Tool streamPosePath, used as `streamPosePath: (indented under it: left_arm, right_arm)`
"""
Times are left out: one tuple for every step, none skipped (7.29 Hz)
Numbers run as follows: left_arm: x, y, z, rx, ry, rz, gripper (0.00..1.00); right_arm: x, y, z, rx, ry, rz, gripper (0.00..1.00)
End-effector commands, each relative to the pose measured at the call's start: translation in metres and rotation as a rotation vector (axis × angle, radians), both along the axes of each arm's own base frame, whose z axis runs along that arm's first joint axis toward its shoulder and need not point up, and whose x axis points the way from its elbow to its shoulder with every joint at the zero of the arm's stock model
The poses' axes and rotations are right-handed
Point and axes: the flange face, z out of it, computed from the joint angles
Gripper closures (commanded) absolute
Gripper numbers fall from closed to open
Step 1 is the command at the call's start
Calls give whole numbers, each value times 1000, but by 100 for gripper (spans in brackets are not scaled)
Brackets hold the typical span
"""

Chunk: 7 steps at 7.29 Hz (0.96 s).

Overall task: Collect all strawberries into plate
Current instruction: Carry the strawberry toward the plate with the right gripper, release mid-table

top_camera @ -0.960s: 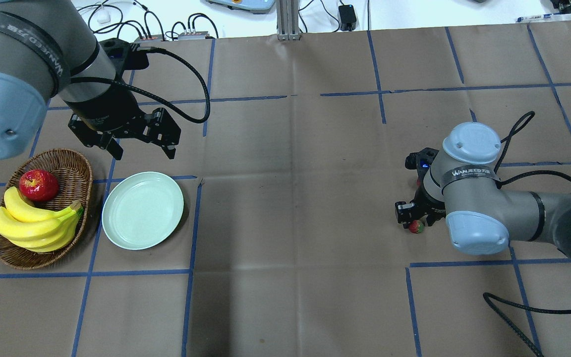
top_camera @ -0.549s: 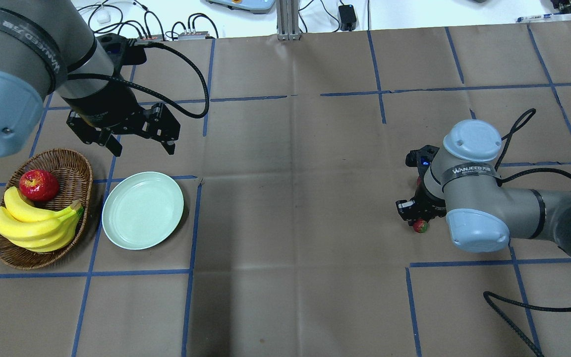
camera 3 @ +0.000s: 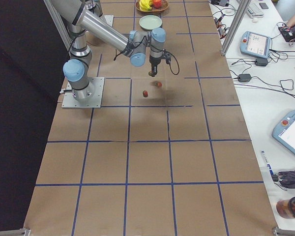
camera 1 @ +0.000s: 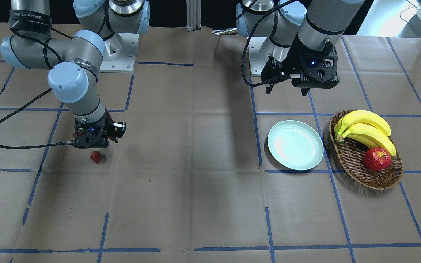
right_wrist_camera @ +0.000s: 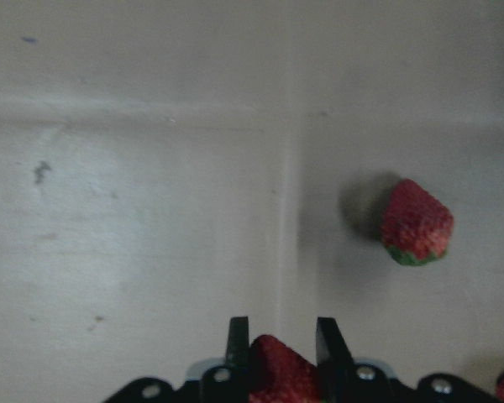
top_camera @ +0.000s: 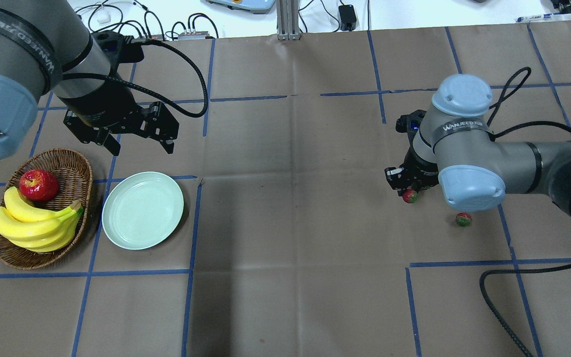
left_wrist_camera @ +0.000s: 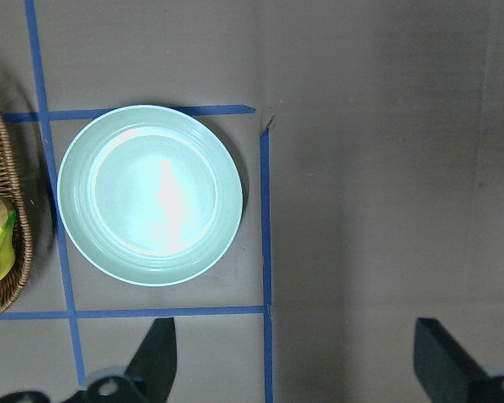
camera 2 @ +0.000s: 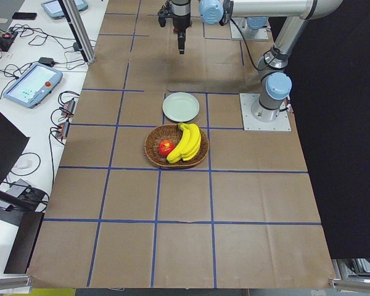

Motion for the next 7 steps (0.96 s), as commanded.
streamPosePath:
  left_arm:
    - [0, 1, -5, 10, 0, 0, 0]
    - [0, -1, -8, 17, 0, 0, 0]
    - [0, -1, -8, 17, 0, 0, 0]
    - [0, -2, -11, 25, -1, 0, 0]
    - [0, -5, -20, 49, -1, -2, 0]
    - [0, -5, -21, 53, -1, -2, 0]
    - [0, -6, -22, 56, 1, -1, 0]
  right_arm:
    - [108, -12, 0, 6, -16, -51, 96]
    - [169, -11, -12, 9, -8, -68, 96]
    - [213, -10, -29, 21, -2, -56, 96]
    - [241, -13, -38, 26, -9, -70, 96]
    - [254, -15, -38, 31, -33, -74, 95]
    - [251, -14, -44, 41, -24, -76, 49]
    - [250, -15, -45, 42, -21, -68, 0]
